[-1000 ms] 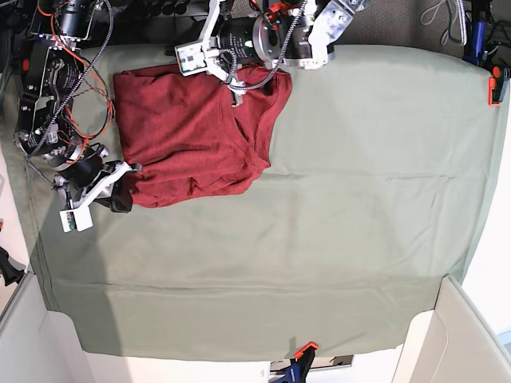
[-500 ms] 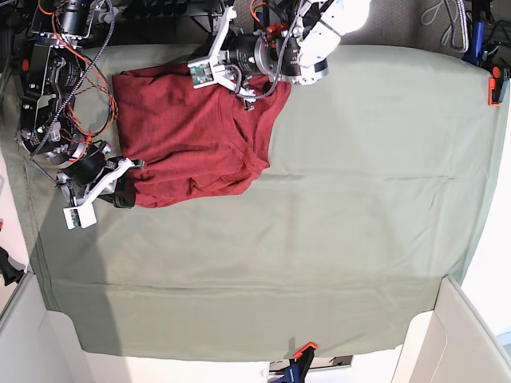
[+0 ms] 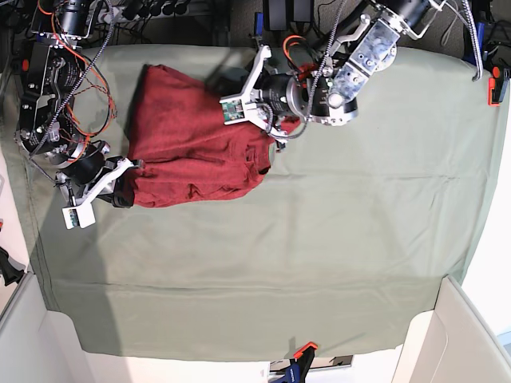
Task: Fold the T-shirt properly
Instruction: 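Grasp the bundle with both grippers and drag it toward the table center, then flatten the bundle with both grippers and release it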
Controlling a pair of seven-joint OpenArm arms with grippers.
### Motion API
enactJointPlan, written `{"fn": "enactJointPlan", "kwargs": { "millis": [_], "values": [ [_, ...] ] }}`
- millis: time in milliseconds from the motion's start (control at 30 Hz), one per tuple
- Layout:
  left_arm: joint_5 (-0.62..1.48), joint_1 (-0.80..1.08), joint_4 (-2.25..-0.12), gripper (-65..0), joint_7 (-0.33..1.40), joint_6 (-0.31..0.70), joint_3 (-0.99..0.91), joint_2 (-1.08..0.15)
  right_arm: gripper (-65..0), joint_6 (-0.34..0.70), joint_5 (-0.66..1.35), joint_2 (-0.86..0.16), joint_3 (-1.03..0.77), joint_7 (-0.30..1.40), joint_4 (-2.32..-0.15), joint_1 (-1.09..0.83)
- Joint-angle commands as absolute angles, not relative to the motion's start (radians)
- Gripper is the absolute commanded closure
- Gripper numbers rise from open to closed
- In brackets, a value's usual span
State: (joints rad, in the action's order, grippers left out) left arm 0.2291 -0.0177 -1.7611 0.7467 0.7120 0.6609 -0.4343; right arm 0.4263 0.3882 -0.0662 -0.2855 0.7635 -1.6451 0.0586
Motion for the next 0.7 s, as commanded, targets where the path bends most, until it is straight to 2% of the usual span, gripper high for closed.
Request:
{"fn": "enactJointPlan", "kwargs": {
  "millis": [0,267,667],
  "values": [
    [0.204,-0.032,-1.766,0.0,0.754,0.698,0.653,-0.453,0.0,0.434,0.404,-0.072,-0.287,0.742,-1.662,0.074],
    [0.15,-0.075,-1.663,0.0,0.658,0.698,0.652,-0.524,0.0,0.434,0.405,-0.072,-0.286,0.741,-1.662,0.074],
    [0.151,-0.301,-1.304,0.0,0.572,0.698,0.653,-0.473,0.0,0.434,0.405,-0.072,-0.286,0.756,-1.662,0.074]
  ]
}}
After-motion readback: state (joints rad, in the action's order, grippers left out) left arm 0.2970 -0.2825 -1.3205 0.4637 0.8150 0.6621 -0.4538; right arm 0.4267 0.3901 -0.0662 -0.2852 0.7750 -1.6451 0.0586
